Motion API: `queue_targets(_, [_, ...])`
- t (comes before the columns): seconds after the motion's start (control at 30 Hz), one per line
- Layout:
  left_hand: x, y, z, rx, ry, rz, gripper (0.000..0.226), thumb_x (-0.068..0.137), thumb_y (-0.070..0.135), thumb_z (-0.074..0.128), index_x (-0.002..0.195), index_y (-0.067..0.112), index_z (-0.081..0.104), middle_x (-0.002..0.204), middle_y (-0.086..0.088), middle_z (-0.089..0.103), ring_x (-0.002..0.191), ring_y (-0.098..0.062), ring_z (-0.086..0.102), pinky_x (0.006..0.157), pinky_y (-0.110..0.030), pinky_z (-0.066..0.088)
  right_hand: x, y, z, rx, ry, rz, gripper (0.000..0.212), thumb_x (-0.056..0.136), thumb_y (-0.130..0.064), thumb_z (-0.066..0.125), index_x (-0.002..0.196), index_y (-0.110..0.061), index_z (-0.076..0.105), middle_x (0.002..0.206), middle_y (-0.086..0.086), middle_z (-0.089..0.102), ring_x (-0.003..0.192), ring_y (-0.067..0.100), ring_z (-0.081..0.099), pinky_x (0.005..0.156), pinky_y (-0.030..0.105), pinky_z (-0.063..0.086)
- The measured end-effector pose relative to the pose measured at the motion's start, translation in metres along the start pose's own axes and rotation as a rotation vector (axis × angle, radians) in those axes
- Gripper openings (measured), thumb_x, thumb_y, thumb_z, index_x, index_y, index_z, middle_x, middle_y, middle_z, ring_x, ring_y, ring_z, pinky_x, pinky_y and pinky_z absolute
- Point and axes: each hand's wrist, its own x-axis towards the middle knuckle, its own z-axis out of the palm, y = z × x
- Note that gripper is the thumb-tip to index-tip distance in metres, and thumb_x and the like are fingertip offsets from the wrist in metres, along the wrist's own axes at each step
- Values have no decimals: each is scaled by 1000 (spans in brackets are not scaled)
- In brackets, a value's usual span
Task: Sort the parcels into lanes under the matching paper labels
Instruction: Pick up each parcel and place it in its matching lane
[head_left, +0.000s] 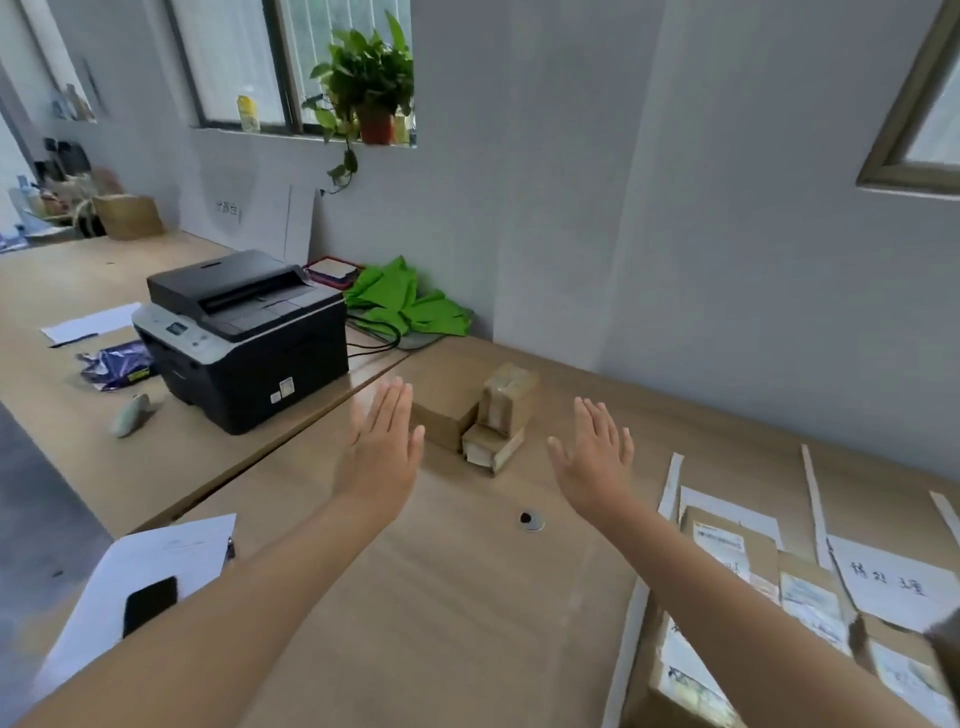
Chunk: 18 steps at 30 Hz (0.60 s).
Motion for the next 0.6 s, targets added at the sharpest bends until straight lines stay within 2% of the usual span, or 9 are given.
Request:
queue_targets(0.17, [50, -35, 77, -76, -173, 31, 61, 103, 39, 17, 158, 15, 12, 166, 2, 7, 153, -10, -2, 125, -38, 0, 55, 31, 38, 36, -41, 239, 64, 105, -32, 39, 159, -11, 12, 166, 6, 12, 154, 21, 4, 124, 41, 3])
queue_targets(0.23, [71, -51, 99, -100, -210, 41, 61, 103, 41, 14, 158, 16, 11, 166, 3, 6, 152, -9, -3, 125, -36, -1, 74, 35, 54, 113, -69, 316, 64, 106, -32, 39, 159, -9, 11, 166, 9, 14, 154, 24, 9, 124, 40, 9])
queue_targets(0.33, [101, -69, 133, -187, -298, -8, 56, 107, 35, 21, 158, 16, 11, 166, 5, 7, 152, -7, -2, 124, -33, -1, 98, 37, 87, 245, -109, 387, 64, 106, -32, 41, 159, -9, 14, 165, 11, 19, 152, 25, 18, 123, 39, 17])
queue_targets(0.47, [132, -71, 181, -302, -450, 56, 55, 107, 36, 23, 158, 17, 13, 166, 6, 9, 152, -6, 0, 124, -31, -1, 131, 35, 129, 374, -142, 493, 61, 106, -33, 41, 158, -10, 19, 163, 8, 25, 150, 23, 26, 122, 38, 22])
queue_targets(0.6, [176, -55, 223, -584, -525, -89, 57, 107, 39, 27, 158, 18, 14, 165, 3, 13, 152, -11, 5, 123, -32, 8, 175, 35, 154, 549, -133, 590, 58, 106, -37, 38, 158, -16, 23, 162, 0, 29, 149, 17, 28, 118, 31, 21])
